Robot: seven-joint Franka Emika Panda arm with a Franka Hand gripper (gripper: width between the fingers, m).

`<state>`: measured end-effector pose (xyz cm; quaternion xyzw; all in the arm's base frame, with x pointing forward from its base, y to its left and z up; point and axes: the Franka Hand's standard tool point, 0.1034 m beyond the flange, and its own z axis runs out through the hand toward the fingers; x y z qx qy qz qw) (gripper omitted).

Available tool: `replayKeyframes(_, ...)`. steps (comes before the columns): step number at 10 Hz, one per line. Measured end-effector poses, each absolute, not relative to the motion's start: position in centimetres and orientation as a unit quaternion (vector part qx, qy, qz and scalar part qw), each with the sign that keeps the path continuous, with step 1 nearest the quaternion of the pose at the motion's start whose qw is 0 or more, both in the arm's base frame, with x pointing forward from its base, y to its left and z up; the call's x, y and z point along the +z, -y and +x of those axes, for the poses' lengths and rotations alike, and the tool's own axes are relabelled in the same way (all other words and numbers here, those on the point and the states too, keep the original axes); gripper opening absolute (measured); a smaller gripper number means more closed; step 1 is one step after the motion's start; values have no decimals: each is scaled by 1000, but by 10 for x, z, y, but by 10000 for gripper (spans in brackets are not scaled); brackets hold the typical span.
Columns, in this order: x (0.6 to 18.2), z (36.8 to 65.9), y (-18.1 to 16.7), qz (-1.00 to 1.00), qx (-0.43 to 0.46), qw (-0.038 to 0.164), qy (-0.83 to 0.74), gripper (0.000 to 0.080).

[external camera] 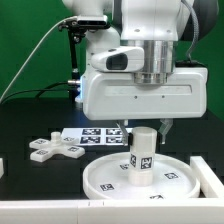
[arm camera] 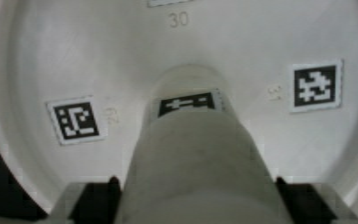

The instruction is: Assemble round table

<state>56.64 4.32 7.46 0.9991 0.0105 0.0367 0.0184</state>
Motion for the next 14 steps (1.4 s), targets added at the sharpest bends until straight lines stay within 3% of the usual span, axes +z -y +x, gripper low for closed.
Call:
replayKeyframes(2,74,566,-42,994,38,15,102,407)
replayKeyframes(5,73,567,-38,959,40,-14,279,407)
replayKeyframes(10,73,565,-37,894,31,-24,447,407)
replayKeyframes(14,72,563,-39,735,17,-49,676,407)
